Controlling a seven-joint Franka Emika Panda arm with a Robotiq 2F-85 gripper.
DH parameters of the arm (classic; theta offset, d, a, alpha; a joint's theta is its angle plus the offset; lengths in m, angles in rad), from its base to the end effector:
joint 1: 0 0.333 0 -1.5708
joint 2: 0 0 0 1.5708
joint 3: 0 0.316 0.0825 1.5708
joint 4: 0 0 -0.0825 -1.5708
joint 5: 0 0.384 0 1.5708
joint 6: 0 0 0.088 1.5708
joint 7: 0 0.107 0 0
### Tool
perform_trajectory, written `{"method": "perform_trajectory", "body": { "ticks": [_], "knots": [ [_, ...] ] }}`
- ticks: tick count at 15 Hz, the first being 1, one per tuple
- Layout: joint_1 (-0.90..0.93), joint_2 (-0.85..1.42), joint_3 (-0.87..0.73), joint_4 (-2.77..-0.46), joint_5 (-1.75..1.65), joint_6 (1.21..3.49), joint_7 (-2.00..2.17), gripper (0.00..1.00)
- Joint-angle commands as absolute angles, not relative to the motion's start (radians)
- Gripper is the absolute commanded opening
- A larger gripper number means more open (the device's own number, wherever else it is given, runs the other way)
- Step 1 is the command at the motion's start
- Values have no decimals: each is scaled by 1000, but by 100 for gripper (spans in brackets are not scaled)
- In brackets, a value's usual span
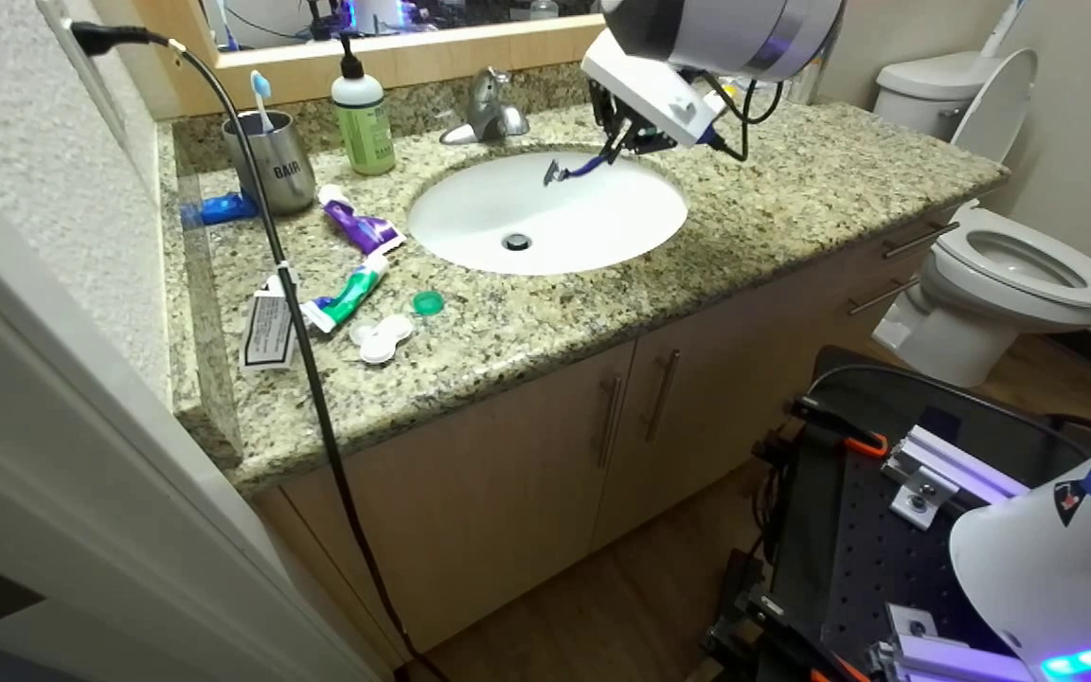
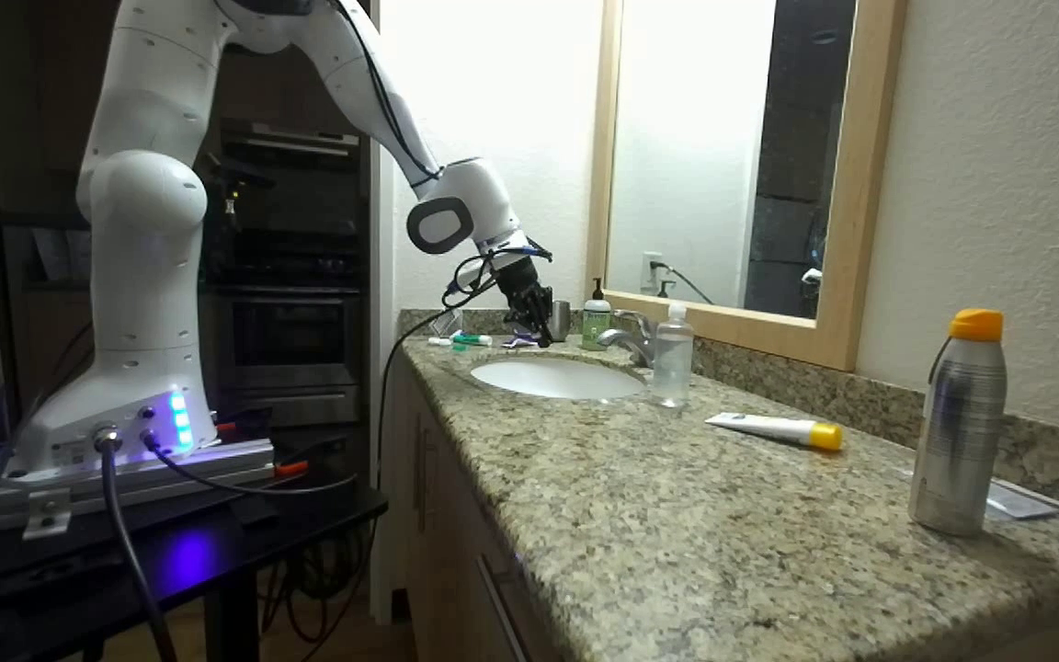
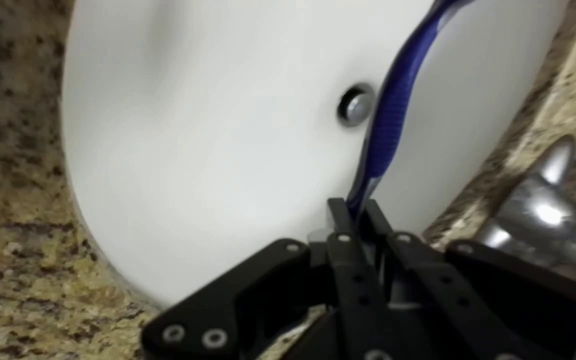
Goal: Pick the shaving stick and put it in the sink
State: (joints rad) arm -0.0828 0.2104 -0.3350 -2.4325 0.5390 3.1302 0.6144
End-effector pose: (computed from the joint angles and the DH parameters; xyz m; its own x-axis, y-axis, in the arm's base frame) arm 0.4578 -0.2524 0.2769 -0.0306 -0.9672 0.2521 -0.9079 -0.0785 -0.4117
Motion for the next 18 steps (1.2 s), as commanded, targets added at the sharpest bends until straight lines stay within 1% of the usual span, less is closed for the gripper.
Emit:
{"method": "perform_trajectory", "body": {
  "ticks": [1, 2, 4, 6, 7, 11, 13, 17, 18],
  "knots": [
    [47, 465, -539, -2304, 441, 3126, 794, 2],
    [111, 515, -620, -2286, 419, 3086, 844, 2],
    [214, 587, -734, -2260, 382, 2950, 915, 2],
    [264, 598, -766, -2256, 335, 2808, 932, 2],
    [242, 566, -737, -2261, 264, 2751, 957, 2],
    [145, 521, -626, -2214, 159, 2538, 935, 2],
    [70, 502, -560, -2186, 152, 2508, 897, 2],
    [-72, 477, -447, -2176, 170, 2561, 802, 2],
    [-90, 475, -440, -2172, 166, 2544, 800, 34]
  ]
}}
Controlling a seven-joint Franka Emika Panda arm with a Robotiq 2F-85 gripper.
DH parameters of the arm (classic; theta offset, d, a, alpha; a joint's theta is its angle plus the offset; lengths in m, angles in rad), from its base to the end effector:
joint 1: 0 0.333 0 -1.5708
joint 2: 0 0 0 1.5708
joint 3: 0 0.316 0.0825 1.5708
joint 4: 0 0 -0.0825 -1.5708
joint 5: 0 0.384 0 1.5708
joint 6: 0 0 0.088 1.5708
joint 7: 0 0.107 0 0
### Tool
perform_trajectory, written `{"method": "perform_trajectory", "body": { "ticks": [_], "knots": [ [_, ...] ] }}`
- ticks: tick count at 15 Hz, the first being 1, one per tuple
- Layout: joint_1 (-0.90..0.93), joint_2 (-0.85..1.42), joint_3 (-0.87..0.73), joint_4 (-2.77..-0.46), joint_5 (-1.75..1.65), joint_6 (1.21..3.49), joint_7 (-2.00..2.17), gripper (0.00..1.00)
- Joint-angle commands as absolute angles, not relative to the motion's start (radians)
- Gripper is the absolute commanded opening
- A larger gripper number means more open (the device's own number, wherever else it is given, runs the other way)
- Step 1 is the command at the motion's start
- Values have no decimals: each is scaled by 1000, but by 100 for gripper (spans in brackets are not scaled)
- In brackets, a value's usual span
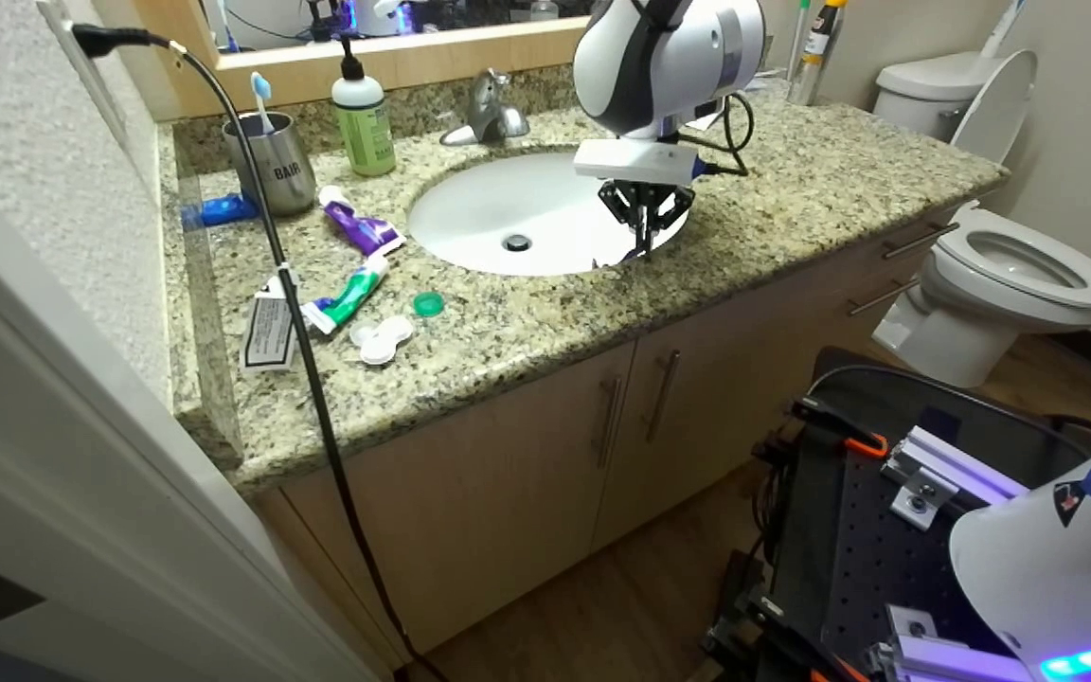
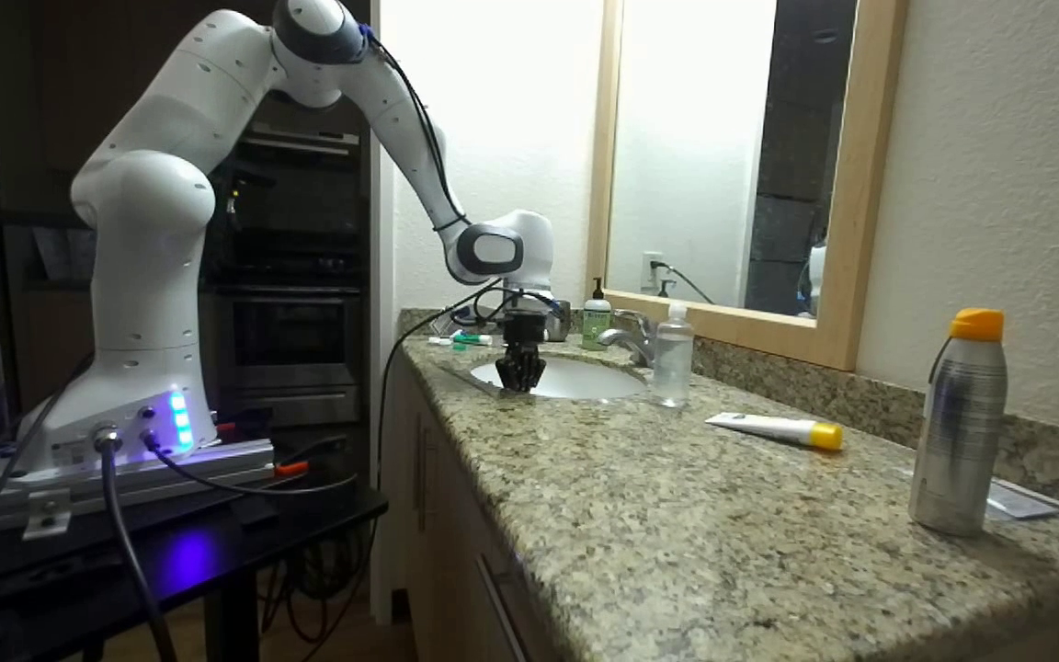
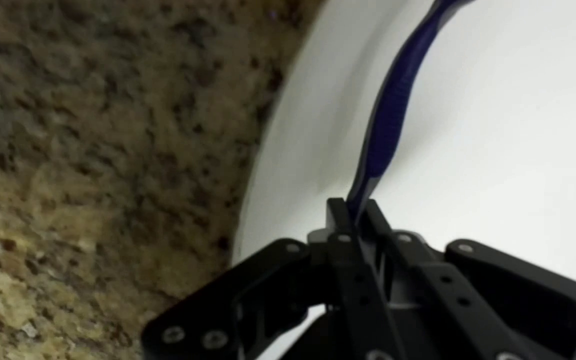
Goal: Pick the shaving stick and put it in the sink
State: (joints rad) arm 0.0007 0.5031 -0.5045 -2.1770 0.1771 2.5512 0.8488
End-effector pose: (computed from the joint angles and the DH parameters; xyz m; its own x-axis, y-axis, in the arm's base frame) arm 0.4802 -0.2753 0.1800 0.1178 -0.9899 0.0792 -0.9858 -0.1070 0.1294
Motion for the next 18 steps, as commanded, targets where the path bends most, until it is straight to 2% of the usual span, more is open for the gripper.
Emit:
{"method": "perform_trajectory", "body": {
  "ticks": [1, 6, 10, 12, 18],
  "knots": [
    [-107, 475, -436, -2170, 157, 2536, 789, 35],
    [-140, 459, -437, -2167, 123, 2498, 774, 69],
    [-153, 354, -426, -2205, 120, 2466, 713, 96],
    [-170, 263, -420, -2238, 128, 2473, 646, 100],
    [-225, -76, -411, -2316, 191, 2423, 511, 100]
  ]
}}
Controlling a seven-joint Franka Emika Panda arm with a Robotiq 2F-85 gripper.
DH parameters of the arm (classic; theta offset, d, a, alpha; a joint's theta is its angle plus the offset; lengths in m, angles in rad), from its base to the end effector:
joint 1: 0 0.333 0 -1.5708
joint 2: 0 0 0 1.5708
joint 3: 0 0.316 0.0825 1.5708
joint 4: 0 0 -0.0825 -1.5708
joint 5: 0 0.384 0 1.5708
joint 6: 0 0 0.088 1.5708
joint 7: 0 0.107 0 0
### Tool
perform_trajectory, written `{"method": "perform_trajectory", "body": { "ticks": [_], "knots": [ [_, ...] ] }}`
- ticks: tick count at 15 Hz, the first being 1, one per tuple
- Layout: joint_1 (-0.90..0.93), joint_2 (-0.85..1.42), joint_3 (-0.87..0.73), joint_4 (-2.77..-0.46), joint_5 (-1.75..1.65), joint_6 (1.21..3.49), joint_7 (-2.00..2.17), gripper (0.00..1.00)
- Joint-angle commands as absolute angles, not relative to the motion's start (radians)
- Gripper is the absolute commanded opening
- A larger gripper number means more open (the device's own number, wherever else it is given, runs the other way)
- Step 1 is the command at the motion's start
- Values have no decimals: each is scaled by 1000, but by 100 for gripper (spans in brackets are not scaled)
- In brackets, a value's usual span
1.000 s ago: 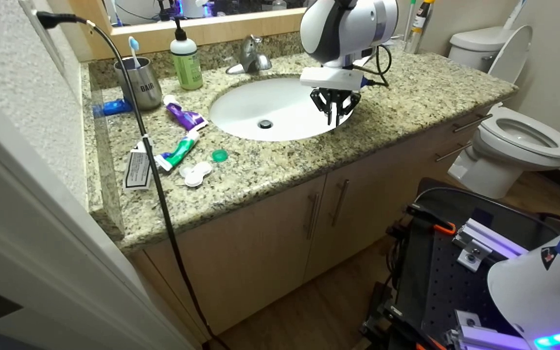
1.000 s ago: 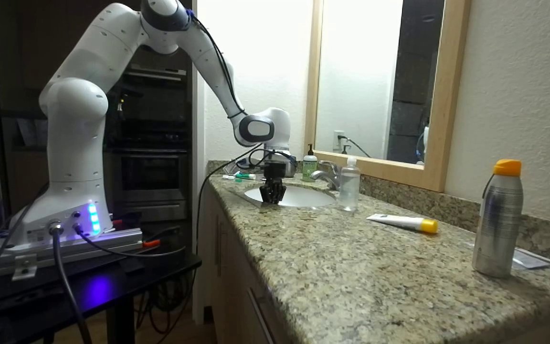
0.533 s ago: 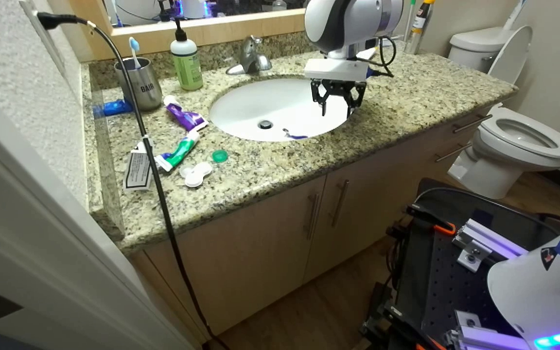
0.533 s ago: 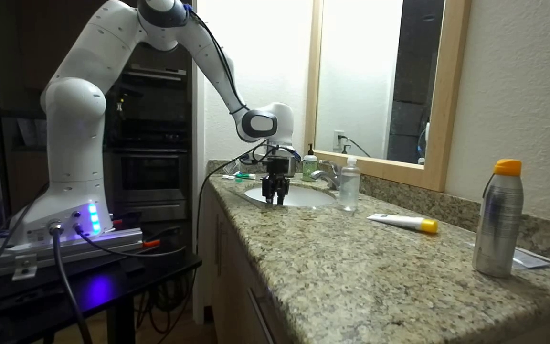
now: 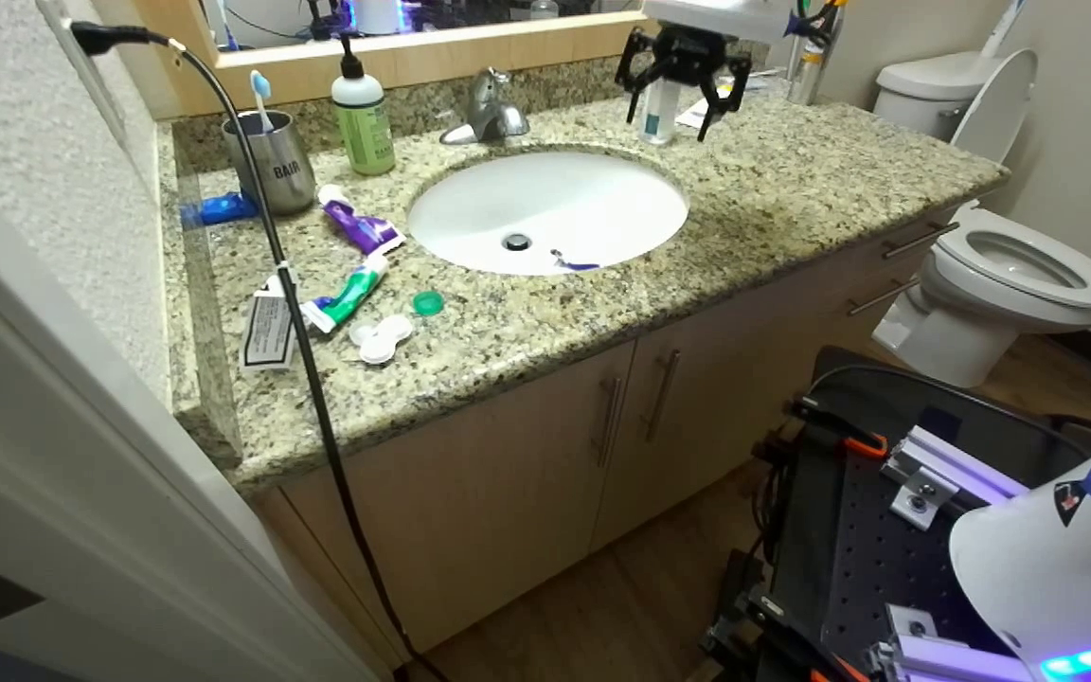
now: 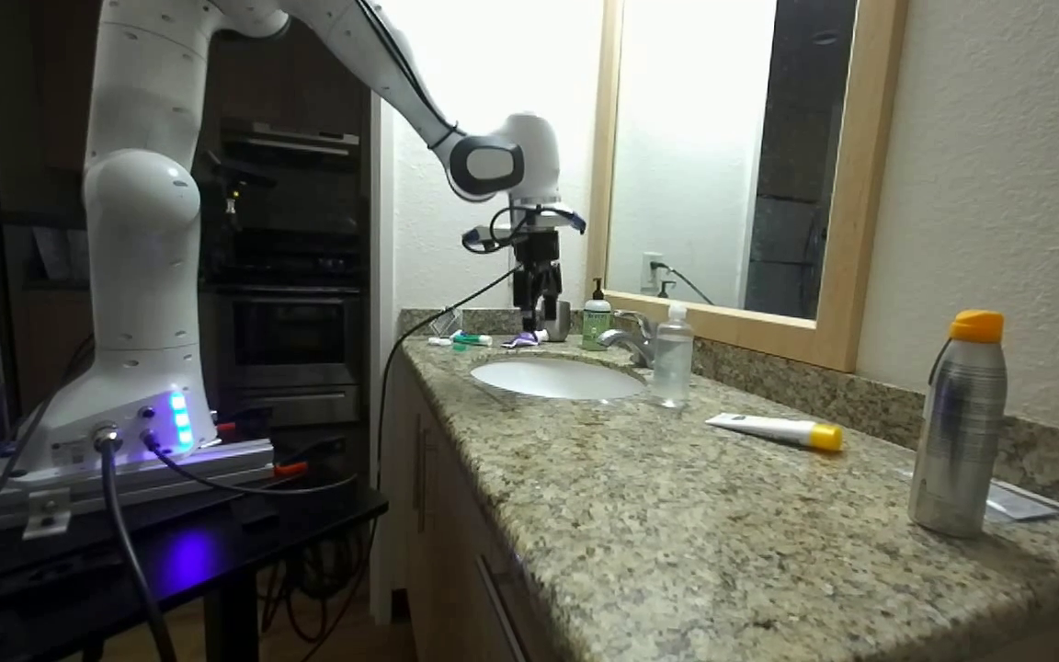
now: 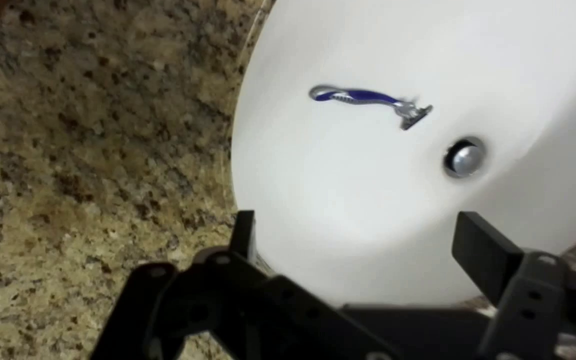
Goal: Pick the shaving stick and put it in the sink
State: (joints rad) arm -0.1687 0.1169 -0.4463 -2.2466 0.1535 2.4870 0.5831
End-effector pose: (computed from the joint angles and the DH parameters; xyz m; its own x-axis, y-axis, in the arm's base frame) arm 0.4477 -0.3154 0.3325 0.2548 -0.9637 0.0794 -0.9570 -0.2631 -0.1226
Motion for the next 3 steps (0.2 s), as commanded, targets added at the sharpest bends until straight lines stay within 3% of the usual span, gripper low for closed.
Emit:
{"method": "perform_trajectory", "body": {
  "ticks": [1, 2, 3],
  "knots": [
    [-242, -138, -411, -2325, 219, 2381, 482, 100],
    [-239, 0, -395, -2262, 183, 2435, 542, 100],
    [-253, -57, -392, -2269, 199, 2402, 519, 100]
  ]
}}
